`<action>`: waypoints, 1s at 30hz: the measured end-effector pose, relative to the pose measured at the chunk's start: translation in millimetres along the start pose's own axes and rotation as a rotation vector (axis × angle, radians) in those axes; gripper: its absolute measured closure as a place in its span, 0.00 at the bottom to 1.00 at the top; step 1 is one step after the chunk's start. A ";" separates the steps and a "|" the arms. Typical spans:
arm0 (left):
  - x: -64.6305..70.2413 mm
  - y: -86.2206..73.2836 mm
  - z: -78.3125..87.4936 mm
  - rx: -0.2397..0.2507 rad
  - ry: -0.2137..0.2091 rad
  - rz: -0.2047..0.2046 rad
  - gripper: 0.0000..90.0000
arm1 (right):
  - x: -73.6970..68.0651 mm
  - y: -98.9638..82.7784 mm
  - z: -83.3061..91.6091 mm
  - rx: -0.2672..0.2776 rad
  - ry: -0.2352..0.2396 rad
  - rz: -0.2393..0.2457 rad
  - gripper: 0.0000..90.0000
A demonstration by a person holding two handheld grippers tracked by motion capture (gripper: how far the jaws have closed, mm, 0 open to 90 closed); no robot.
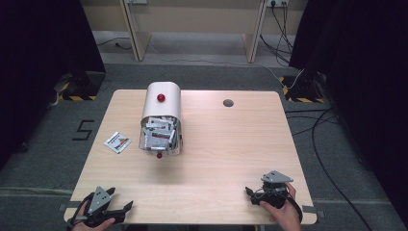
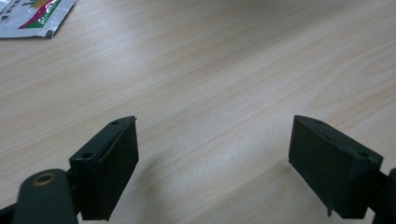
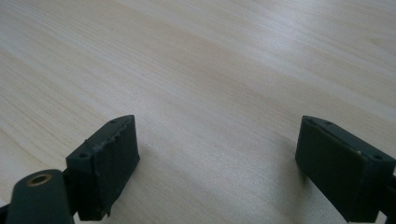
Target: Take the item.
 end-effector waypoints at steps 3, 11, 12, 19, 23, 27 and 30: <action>-1.1 -2.5 1.9 0.000 0.004 0.003 0.17 | -0.2 0.0 0.1 0.000 0.000 -0.001 0.16; -2.8 -10.0 5.4 -0.001 0.014 0.030 0.17 | -0.3 0.0 0.1 0.001 0.000 0.000 0.16; -2.8 -10.0 5.4 -0.001 0.014 0.030 0.17 | -0.3 0.0 0.1 0.001 0.000 0.000 0.16; -1.6 -16.5 10.9 0.019 0.008 0.067 0.17 | -0.5 0.0 0.1 0.001 0.000 0.001 0.16; -1.6 -18.7 12.2 0.034 0.011 0.070 0.16 | -0.6 0.0 0.2 0.001 -0.001 0.000 0.16; -1.7 -19.5 11.6 0.048 0.013 0.074 0.16 | -0.6 0.0 0.2 0.001 -0.001 0.000 0.16; -1.6 -19.6 11.5 0.049 0.015 0.076 0.15 | -0.6 0.0 0.1 0.002 -0.001 0.001 0.16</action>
Point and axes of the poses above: each handheld gripper's, and its own axes: z roughly backward along the jaws, y roughly out of its top, x roughly to its right, the point moved 4 cm from there along -z, roughly forward along the jaws, and after that the axes turned 7 degrees about x, right-handed, at the moved point
